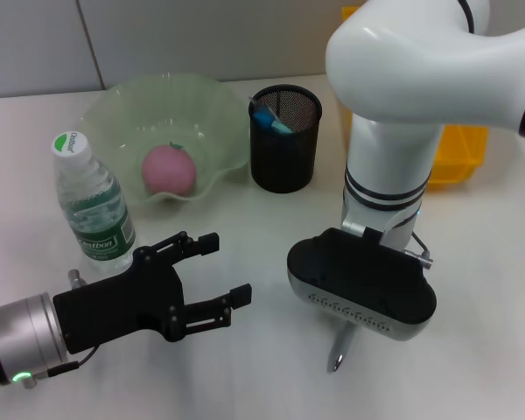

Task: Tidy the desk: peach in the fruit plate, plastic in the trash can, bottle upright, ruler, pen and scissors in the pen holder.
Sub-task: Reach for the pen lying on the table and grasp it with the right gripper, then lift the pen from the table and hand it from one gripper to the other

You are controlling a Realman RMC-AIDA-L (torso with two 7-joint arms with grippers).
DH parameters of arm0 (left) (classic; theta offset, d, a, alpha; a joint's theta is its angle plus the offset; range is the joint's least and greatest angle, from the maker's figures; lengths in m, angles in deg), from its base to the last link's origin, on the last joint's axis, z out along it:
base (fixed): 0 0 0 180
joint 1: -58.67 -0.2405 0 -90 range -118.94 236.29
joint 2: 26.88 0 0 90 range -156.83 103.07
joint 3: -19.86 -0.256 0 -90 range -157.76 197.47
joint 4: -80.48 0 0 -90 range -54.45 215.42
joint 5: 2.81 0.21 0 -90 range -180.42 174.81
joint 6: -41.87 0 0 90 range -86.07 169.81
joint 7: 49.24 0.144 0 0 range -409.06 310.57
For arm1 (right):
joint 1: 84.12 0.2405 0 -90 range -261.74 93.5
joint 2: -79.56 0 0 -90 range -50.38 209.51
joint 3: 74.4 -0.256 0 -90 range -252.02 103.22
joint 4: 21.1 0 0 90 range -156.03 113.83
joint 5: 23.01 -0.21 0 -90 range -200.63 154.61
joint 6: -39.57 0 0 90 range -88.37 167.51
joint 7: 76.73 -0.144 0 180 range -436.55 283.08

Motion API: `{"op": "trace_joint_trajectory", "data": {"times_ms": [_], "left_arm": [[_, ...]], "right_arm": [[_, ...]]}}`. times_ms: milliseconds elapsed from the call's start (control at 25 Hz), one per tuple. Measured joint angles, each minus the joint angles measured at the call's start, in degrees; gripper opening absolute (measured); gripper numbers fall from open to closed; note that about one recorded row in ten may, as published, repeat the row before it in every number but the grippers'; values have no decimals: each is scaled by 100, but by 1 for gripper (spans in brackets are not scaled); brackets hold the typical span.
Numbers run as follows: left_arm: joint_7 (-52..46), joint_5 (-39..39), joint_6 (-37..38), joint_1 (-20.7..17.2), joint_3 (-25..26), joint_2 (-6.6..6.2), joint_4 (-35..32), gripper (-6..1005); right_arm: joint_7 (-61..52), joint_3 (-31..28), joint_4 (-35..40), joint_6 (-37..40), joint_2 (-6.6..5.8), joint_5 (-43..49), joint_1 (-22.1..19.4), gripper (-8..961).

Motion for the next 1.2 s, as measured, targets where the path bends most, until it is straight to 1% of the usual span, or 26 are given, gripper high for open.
{"op": "trace_joint_trajectory", "data": {"times_ms": [1120,1200], "left_arm": [[45,-47,0,-8,16,0,-1,818],[44,-47,0,-12,13,0,-18,816]], "right_arm": [[13,96,-155,-163,-5,-90,67,198],[23,69,-148,-166,-5,-91,67,170]]}}
